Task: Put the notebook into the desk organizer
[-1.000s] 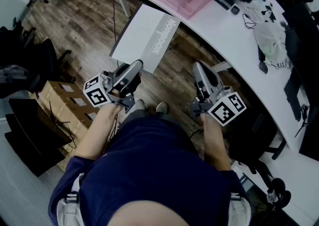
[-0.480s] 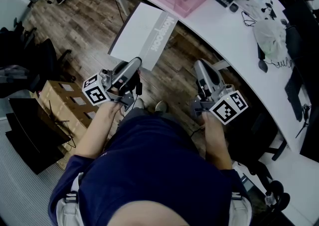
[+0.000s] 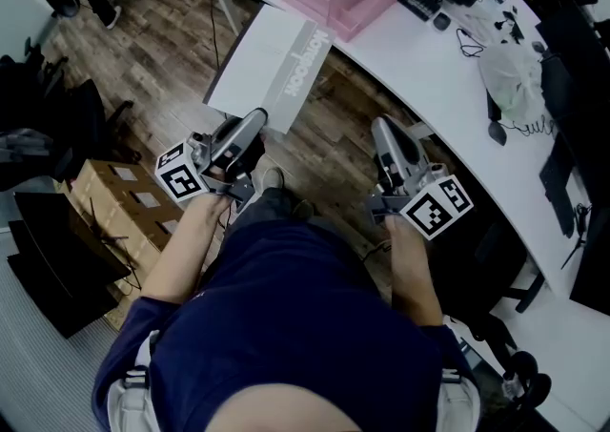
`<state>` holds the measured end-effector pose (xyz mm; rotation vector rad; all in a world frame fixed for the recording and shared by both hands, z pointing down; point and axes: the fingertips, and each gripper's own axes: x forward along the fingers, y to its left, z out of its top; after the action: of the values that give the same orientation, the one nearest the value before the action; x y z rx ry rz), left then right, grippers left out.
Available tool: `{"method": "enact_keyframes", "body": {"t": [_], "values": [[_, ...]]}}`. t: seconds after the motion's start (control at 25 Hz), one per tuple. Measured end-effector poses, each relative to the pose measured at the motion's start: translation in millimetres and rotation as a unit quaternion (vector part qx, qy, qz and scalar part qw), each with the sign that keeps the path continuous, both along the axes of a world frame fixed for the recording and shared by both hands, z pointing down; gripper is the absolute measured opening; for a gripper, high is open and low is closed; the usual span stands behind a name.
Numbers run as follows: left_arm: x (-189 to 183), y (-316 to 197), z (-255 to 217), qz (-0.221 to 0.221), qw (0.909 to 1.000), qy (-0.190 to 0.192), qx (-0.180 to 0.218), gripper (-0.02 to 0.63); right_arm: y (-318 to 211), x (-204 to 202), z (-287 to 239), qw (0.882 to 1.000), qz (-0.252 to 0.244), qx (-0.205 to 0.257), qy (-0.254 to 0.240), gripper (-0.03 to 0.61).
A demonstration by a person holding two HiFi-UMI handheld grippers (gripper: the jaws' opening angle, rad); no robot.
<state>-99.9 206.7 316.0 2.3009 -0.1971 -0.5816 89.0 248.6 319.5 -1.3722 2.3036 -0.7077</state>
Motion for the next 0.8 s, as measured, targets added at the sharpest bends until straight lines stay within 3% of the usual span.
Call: {"method": "enact_keyframes", "body": {"t": [0.8], "values": [[2, -69, 10, -0.011, 0.9998, 0.013, 0.0, 0.035, -61, 7, 8, 1.0, -0.002, -0.002, 0.01, 0.002]]}}
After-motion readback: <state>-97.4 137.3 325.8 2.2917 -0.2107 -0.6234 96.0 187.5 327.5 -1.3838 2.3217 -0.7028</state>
